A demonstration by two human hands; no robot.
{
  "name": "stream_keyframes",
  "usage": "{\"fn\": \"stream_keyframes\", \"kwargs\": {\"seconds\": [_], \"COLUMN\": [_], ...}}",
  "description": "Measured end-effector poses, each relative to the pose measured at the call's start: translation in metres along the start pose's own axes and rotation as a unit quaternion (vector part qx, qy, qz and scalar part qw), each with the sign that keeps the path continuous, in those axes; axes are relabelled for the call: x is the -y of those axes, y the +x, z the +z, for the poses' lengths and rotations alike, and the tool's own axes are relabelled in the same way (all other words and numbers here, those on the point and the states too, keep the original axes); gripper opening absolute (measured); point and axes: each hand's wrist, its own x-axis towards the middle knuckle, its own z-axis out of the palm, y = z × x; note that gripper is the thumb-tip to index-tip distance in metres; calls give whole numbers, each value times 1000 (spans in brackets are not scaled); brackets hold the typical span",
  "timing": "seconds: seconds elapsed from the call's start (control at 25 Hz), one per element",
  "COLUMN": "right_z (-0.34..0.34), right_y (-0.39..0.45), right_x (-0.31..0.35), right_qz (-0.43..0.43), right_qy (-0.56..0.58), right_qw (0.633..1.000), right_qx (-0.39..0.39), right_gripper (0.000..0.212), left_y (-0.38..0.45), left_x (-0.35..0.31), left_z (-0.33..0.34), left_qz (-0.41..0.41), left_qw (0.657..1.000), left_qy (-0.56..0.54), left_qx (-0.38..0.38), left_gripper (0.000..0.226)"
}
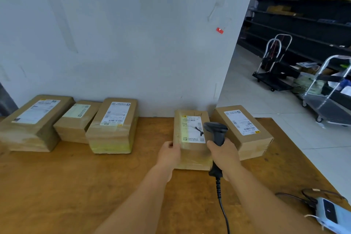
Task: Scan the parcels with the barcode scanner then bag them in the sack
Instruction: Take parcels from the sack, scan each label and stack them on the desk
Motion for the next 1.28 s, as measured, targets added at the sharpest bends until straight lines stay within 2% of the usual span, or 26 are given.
{"fn": "stream_keyframes", "kwargs": {"seconds": [0.12,0.2,0.56,0.64,0.84,1.0,1.08,1.2,1.28], "right_z": [-7,-15,-38,-29,14,61,85,125,154], "right_y": [-35,-66,-245,-282,-379,-457,-491,-548,-581], "right_x": [-10,-16,-34,-35,-41,-53,-62,-81,-96], "right_qz": [-9,-25,-91,-101,-167,-196,-210,-236,-236], "right_qy": [31,49,66,57,25,-10,-34,-85,-109], "right_qw": [999,997,961,947,900,863,848,817,803], "right_qx": [30,55,253,298,402,465,486,520,537], "right_gripper": [17,13,10,12,33,36,34,24,26], "left_y": [-44,-81,-274,-312,-392,-455,-478,-505,-522], "left_x": [17,31,139,163,236,297,328,390,426], "left_z": [-6,-12,-56,-75,-136,-176,-193,-229,-250], "left_qz": [-14,-4,-8,-3,-6,-7,-14,-57,-72], "left_qw": [998,995,950,932,870,816,794,768,753], "left_qy": [-53,-70,-173,-200,-259,-311,-339,-376,-407], "left_qx": [-35,-72,-258,-301,-419,-487,-505,-515,-512], "left_gripper": [31,30,35,38,38,32,28,46,53]}}
